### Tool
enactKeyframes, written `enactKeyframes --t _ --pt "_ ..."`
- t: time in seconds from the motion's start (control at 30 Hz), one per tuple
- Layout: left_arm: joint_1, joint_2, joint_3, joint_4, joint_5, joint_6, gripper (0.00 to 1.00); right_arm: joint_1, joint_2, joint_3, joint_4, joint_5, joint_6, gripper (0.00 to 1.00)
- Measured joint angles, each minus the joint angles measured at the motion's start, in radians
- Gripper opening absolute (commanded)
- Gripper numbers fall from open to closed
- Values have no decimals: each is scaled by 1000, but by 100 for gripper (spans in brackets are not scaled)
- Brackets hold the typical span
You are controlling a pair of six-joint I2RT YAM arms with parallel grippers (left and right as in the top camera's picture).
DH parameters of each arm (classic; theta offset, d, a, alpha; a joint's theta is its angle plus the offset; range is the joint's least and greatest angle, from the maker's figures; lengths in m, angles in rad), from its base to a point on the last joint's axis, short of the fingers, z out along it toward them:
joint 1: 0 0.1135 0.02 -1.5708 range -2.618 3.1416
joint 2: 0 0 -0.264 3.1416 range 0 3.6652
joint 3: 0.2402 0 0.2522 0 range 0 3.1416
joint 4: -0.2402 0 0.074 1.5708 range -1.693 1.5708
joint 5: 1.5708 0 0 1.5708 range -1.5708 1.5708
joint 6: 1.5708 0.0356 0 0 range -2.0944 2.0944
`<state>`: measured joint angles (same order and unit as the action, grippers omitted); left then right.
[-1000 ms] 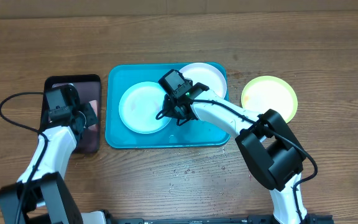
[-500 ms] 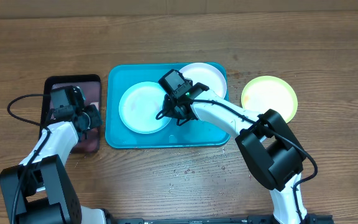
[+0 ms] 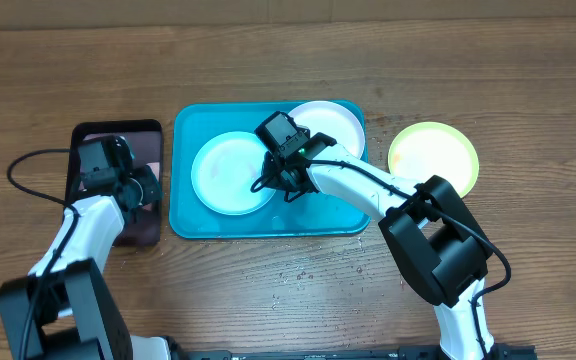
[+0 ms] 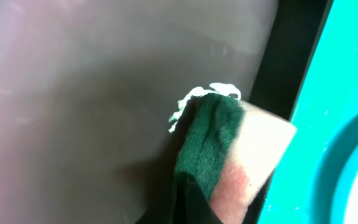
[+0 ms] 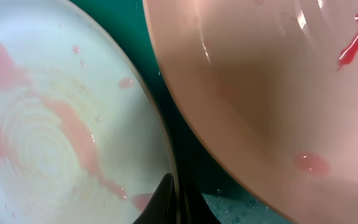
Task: Clean dirty plates on tray and stack at the side
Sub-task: 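Dip the sponge into the water basin with the left gripper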
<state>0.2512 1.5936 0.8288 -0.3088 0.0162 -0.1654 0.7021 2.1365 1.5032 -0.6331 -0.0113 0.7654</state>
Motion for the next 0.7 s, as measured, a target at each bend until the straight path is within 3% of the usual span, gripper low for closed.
enactKeyframes --t 0.3,0.6,0.63,0.7 --pt "0 -91 103 -88 -179 0 4 0 0 0 0 0 0 4" --pt "0 -83 105 -160 -237 3 4 0 0 0 0 0 0 4" --pt "0 -80 105 -164 -238 3 7 0 0 0 -1 0 0 4" --pt "0 -70 105 -168 -246 4 21 0 0 0 -1 0 0 4"
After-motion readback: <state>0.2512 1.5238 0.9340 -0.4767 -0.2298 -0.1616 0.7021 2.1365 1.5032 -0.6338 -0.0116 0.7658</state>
